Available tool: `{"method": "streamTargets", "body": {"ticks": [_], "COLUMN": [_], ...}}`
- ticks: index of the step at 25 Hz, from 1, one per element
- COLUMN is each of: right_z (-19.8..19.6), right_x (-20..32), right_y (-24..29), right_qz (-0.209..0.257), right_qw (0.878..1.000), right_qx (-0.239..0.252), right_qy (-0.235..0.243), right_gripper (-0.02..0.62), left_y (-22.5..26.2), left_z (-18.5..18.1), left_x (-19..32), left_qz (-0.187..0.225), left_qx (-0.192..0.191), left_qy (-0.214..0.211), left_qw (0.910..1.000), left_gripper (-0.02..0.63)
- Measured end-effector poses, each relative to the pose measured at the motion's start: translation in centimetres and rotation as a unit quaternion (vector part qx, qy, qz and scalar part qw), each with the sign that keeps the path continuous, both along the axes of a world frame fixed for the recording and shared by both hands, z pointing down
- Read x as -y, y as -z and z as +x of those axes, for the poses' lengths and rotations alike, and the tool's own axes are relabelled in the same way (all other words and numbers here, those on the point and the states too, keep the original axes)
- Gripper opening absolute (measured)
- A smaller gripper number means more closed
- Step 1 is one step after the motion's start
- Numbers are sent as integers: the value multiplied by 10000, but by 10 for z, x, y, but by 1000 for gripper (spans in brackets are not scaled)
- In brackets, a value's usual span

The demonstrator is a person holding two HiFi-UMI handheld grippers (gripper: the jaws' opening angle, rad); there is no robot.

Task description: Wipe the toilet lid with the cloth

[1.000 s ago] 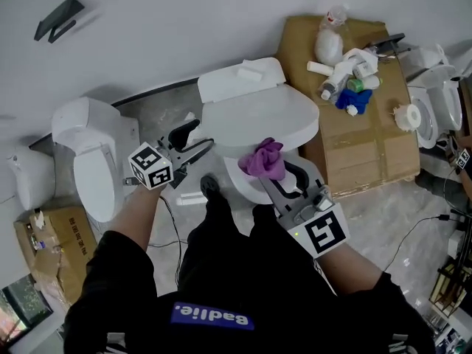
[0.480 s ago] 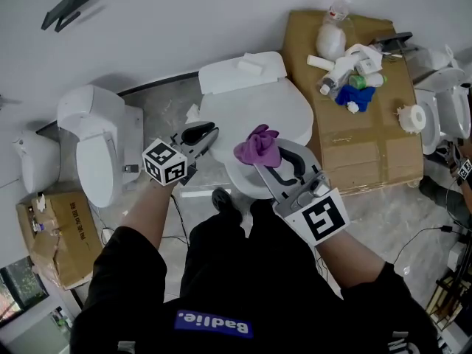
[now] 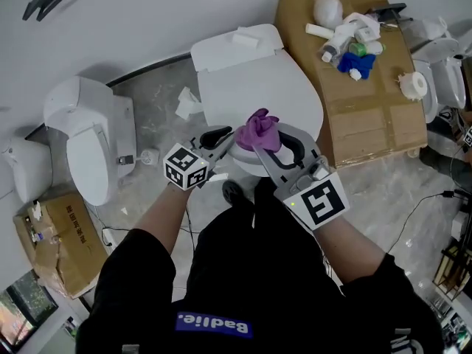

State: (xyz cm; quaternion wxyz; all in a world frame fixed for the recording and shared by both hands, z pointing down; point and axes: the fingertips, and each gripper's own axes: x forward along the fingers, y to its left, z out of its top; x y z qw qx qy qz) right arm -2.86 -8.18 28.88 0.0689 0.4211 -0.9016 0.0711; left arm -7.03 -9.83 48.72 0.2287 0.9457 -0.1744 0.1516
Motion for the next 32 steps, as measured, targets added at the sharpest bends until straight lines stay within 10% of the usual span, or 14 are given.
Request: {"method": "streamTargets", "body": {"ticks": [12,32], "right_z": [6,36], "right_x": [-43,-53], "right_y": [-61,-173], "right_qz": [-327,-1088], "right_qw": [9984,9935], "right_qx": [-111,-233], "right_qy": [-446,236], "right_gripper": [95,95], "left_y": [-83,-215], "left_z": [13,11], "left_x": [-71,-107], "left_qz": [319,-597], "left_qx": [453,1228], "left_qy": [-474,30], "left_qw": [9973,9906], "left_gripper": [66,20]}}
